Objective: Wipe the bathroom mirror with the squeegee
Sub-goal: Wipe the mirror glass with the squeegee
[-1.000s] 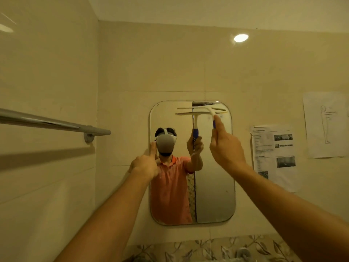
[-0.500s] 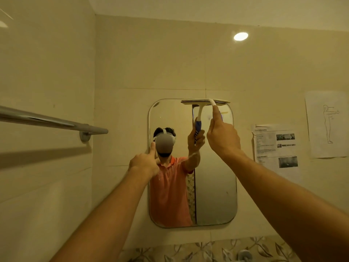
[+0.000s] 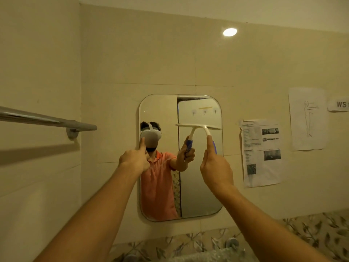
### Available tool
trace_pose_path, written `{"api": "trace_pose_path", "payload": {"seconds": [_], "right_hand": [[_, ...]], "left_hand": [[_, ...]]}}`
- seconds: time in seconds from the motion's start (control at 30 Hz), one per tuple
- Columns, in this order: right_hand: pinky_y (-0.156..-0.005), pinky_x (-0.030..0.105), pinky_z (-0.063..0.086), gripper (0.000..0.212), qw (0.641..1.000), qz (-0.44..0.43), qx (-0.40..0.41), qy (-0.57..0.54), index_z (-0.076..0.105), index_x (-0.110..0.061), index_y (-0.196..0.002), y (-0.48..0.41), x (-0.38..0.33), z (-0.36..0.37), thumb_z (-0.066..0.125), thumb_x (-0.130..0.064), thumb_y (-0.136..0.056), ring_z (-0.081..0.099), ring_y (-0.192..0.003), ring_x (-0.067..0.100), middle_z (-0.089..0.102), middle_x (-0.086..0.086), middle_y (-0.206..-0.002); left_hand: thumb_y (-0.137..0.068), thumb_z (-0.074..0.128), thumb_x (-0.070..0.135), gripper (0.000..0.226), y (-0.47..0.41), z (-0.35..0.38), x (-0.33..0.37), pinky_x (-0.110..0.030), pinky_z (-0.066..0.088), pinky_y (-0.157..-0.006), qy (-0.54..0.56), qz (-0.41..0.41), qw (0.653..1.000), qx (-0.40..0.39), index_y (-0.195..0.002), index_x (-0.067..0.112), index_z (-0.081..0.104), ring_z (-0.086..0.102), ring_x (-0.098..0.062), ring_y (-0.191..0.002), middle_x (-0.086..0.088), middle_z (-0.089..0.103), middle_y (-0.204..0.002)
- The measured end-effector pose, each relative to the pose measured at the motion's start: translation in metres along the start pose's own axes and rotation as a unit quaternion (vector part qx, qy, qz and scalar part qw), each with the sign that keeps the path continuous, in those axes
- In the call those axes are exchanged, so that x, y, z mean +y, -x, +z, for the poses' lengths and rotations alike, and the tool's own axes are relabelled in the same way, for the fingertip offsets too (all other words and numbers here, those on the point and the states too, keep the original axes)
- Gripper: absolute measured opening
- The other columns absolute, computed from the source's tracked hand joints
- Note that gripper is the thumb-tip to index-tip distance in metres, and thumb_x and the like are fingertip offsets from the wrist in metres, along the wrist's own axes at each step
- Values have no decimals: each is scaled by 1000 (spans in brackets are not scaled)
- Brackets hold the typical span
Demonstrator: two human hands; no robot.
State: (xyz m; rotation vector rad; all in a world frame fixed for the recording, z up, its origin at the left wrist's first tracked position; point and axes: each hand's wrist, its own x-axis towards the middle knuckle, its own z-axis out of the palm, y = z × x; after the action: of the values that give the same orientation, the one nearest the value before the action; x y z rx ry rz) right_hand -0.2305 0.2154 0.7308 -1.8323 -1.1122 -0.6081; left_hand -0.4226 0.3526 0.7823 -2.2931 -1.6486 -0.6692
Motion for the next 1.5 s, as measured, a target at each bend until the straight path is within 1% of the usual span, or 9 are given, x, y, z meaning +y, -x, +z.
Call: {"api": "trace_pose_path", "payload": {"seconds": [0.23,0.37,0.43,0.53,0.63,0.8,0.93,1.1,1.5], "right_hand": [[-54,30,56,76,999,15,-42,10,-22,-36,-157,41,24,10,35,-26,-109,60,-59,15,58,2,-72],[-51,30,53,66,999,7,-44,-18,-12,-38,-160,39,27,-2,31,-31,-110,56,-56,13,58,0,-69],[-48,31,51,62,998,-11,-25,-55,-5,-39,-161,29,19,-15,30,-33,-110,53,-51,13,57,0,-66],[-46,32,49,60,995,-44,17,-91,3,-36,-162,0,-6,-39,32,-32,-110,47,-49,11,53,1,-64],[-44,24,37,61,994,-83,29,-71,4,-34,-162,-35,-38,-57,35,-26,-111,45,-49,10,49,-2,-63],[-45,23,32,64,993,-113,32,-28,1,-33,-162,-75,-72,-62,37,-23,-110,48,-54,13,48,1,-68],[-46,26,34,63,994,-104,15,-12,3,-34,-162,-95,-78,-55,38,-24,-110,50,-57,15,48,3,-72],[-50,30,48,68,996,-89,13,-10,-4,-33,-162,-92,-69,-36,39,-22,-109,58,-60,20,60,12,-82],[-50,26,44,69,997,-77,-2,9,-9,-30,-161,-31,-38,-11,36,-24,-110,52,-55,14,52,4,-72]], "left_hand": [[-96,48,27,87,2,1,-1,-37,52,-84,22,-2,1000,-3,-157,36,-13,59,-28,-97,-12,61,-109],[-97,46,27,86,3,0,0,-37,52,-87,23,-4,1000,-6,-157,36,-14,59,-27,-97,-13,61,-118],[-96,47,26,86,3,-1,0,-37,52,-86,26,-3,1000,-8,-157,36,-14,56,-25,-92,-13,61,-119],[-95,49,25,88,2,-1,0,-37,53,-87,28,-3,1000,-9,-157,36,-13,59,-26,-100,-12,61,-120],[-95,51,26,90,2,0,-1,-37,55,-86,25,-2,1000,-3,-157,36,-13,61,-27,-103,-12,61,-119],[-96,48,25,87,3,1,-2,-37,55,-85,30,14,999,8,-158,33,-13,58,-22,-90,-10,61,-119],[-94,50,26,89,-1,3,-3,-38,55,-87,34,13,999,12,-158,34,-10,60,-26,-102,-11,61,-119],[-93,51,26,90,-5,6,-6,-39,56,-85,34,16,999,18,-158,35,-10,60,-26,-97,-12,61,-112],[-97,50,28,88,-6,4,-3,-39,54,-85,17,2,1000,3,-158,33,-14,61,-30,-105,-13,60,-124]]}}
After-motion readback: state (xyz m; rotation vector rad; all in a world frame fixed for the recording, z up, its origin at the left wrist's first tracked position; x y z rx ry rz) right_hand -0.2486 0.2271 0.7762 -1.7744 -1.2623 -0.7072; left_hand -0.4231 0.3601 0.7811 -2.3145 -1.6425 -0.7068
